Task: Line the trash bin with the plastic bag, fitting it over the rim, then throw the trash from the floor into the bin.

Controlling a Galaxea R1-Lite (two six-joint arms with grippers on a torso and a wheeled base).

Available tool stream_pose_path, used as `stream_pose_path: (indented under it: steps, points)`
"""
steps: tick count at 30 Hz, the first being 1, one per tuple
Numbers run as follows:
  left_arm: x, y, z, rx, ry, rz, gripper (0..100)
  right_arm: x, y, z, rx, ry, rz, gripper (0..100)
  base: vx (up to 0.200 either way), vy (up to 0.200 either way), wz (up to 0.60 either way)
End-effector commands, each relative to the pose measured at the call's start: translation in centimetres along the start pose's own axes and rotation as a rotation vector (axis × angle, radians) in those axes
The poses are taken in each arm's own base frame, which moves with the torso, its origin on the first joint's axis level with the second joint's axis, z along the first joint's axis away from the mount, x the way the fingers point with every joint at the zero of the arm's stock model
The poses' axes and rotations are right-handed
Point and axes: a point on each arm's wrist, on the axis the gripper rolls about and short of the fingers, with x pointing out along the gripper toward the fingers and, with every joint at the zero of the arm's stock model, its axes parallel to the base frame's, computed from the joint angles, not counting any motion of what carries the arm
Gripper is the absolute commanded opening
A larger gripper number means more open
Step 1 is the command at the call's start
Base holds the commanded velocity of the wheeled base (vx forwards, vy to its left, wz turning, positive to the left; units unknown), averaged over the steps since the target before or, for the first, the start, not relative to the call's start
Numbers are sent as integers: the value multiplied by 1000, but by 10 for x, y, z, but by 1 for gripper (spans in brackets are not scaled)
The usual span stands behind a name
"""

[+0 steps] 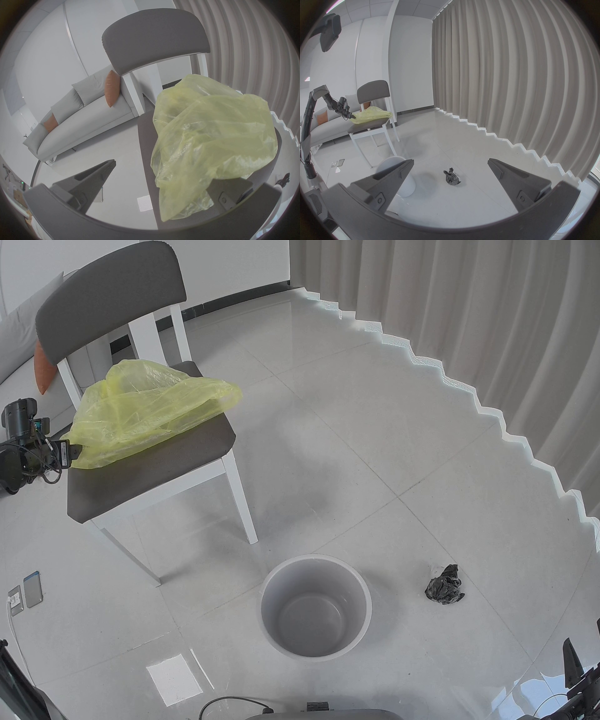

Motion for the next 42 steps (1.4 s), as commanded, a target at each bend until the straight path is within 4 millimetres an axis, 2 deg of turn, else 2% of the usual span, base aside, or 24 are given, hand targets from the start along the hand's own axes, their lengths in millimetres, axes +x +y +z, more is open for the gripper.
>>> stream_pose_path:
  steps: [1,6,10,13,15,17,18,19,21,25,26,27,28,29,30,32,33,34,35,38,42]
  points:
    - [4,7,1,-12,-6,5,0,0,0,-5,0,1,0,100,0,0,0]
    - [8,21,-4,-41,3,26,0,0,0,-5,-2,1,1,100,0,0,0]
    - [4,31,-3,-65,-9,0,0,0,0,-5,0,1,1,100,0,0,0]
    - [-4,28,4,-118,-37,-38,0,0,0,-5,-2,-2,9,100,0,0,0]
    - [-17,22,15,-158,-75,-81,0,0,0,-3,-1,-23,20,100,0,0,0]
    - [-28,15,26,-181,-111,-126,0,-5,1,18,49,-128,45,100,0,0,0]
    - [-37,10,34,-195,-141,-165,0,-13,2,52,146,-235,93,100,0,0,0]
    - [-51,4,46,-200,-185,-203,0,-17,3,83,231,-262,126,100,0,0,0]
    - [-77,-10,66,-189,-255,-265,0,-11,4,102,226,-207,120,100,0,0,0]
    - [-139,-44,94,-148,-369,-438,0,6,6,95,115,-70,189,100,0,0,0]
    - [-141,-46,95,-147,-372,-445,0,6,6,94,113,-66,194,100,0,0,0]
    - [-172,-62,103,-134,-408,-538,0,15,8,96,102,-20,245,100,0,0,0]
    - [-189,-70,107,-128,-426,-588,0,19,9,99,101,-1,263,100,0,0,0]
    - [-196,-73,109,-126,-431,-609,0,21,9,100,100,5,272,100,0,0,0]
    - [-220,-83,113,-116,-451,-683,0,27,11,107,95,16,297,100,0,0,0]
    - [-250,-95,120,-107,-484,-764,0,39,13,115,96,45,332,100,0,0,0]
    - [-255,-96,122,-106,-493,-774,0,41,13,117,95,48,336,100,0,0,0]
    - [-278,-106,127,-99,-514,-827,0,51,15,124,92,64,358,100,0,0,0]
    - [-290,-111,130,-91,-521,-856,0,60,16,127,89,82,366,100,0,0,0]
    - [-306,-122,132,-69,-525,-917,0,79,18,132,82,121,368,100,0,0,0]
    - [-333,-141,126,56,-577,-1058,0,106,20,134,74,158,366,100,0,0,0]
